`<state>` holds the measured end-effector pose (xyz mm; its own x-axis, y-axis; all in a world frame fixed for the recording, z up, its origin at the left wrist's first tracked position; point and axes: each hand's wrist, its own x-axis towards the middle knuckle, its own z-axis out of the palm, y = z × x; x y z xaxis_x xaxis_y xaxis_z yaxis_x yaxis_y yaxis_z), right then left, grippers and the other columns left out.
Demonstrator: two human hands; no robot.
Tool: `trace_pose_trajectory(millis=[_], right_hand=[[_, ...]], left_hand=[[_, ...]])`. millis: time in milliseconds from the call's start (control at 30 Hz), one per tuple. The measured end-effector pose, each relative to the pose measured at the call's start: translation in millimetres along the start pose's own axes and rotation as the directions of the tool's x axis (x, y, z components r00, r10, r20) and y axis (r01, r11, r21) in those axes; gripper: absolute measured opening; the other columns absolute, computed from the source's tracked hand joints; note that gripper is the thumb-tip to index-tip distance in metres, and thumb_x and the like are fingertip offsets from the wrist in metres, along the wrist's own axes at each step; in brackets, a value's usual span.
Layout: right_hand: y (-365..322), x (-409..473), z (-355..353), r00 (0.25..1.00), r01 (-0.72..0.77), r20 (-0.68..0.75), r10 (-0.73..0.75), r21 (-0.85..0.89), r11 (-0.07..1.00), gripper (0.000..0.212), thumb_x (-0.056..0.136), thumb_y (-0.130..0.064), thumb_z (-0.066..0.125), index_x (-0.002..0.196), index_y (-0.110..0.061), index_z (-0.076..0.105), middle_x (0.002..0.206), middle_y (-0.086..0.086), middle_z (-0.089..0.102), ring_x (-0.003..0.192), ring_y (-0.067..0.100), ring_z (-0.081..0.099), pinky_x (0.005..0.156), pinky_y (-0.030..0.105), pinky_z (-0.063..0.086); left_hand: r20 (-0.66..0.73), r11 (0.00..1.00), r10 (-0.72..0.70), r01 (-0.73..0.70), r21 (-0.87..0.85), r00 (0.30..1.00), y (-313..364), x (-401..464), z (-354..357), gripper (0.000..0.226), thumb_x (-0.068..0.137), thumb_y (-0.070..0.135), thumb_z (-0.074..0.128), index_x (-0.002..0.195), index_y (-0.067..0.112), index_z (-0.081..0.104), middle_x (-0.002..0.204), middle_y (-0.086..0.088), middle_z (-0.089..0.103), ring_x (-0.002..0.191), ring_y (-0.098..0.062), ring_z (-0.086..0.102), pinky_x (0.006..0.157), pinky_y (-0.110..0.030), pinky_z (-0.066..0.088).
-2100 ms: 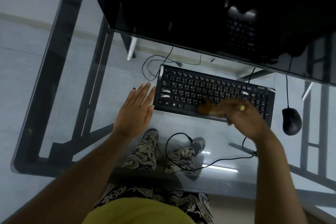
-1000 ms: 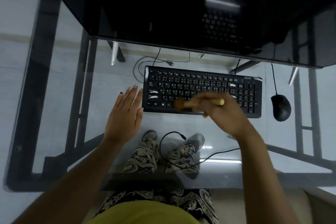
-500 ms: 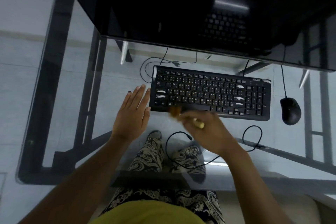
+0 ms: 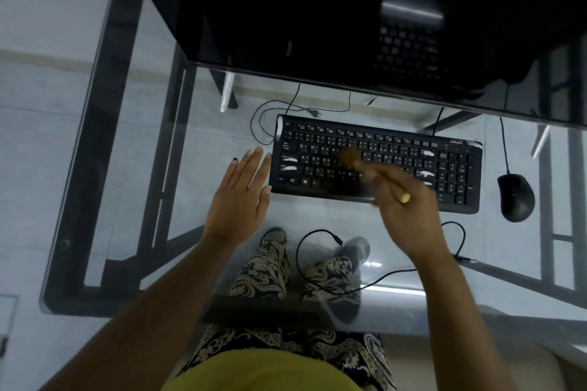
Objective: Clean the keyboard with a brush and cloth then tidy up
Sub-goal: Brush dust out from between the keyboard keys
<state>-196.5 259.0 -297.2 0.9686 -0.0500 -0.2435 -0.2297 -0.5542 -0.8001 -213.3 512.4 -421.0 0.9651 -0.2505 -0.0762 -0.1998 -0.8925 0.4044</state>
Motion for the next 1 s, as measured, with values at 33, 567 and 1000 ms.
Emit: trace_pose_trajectory(millis=[33, 567, 1000], right_hand=[[0.4, -0.2, -4.2, 0.994, 0.037, -0.095, -0.049, -0.131, 0.991, 0.019, 0.097, -0.023, 0.056, 0.106, -0.021, 0.072, 0.094, -0.007, 0.073, 0.076, 0.013, 0.066, 0.065, 0.017, 0.05], [8.7, 0.3, -54.3, 0.976, -0.097, 0.176, 0.13, -0.184, 0.978, 0.018, 0.092, -0.019, 0.059, 0.092, -0.025, 0.076, 0.075, -0.014, 0.071, 0.07, 0.007, 0.065, 0.064, 0.018, 0.05], [24.0, 60.1, -60.1, 0.968, -0.23, 0.129, 0.214, 0.128, 0.965, 0.02, 0.093, -0.024, 0.056, 0.096, -0.028, 0.075, 0.09, -0.008, 0.074, 0.082, 0.018, 0.07, 0.069, 0.034, 0.057]], left_hand=[[0.0, 1.0, 0.0, 0.0, 0.0, 1.0, -0.1, -0.1, -0.3, 0.054, 0.101, 0.03, 0.025, 0.15, 0.009, 0.025, 0.157, -0.012, 0.025, 0.147, -0.021, 0.015, 0.12, -0.039, 0.012], [-0.066, 0.995, -0.041, 0.035, -0.089, 0.997, 22.1, 6.5, -12.0, 0.058, 0.098, 0.028, 0.031, 0.151, 0.006, 0.02, 0.158, -0.013, 0.019, 0.148, -0.023, 0.011, 0.12, -0.046, 0.008], [0.05, 0.966, 0.251, -0.253, 0.049, 0.967, 125.6, 35.6, 5.8, 0.045, 0.096, 0.024, 0.038, 0.131, 0.002, 0.056, 0.137, -0.014, 0.054, 0.124, -0.027, 0.053, 0.107, -0.037, 0.039]])
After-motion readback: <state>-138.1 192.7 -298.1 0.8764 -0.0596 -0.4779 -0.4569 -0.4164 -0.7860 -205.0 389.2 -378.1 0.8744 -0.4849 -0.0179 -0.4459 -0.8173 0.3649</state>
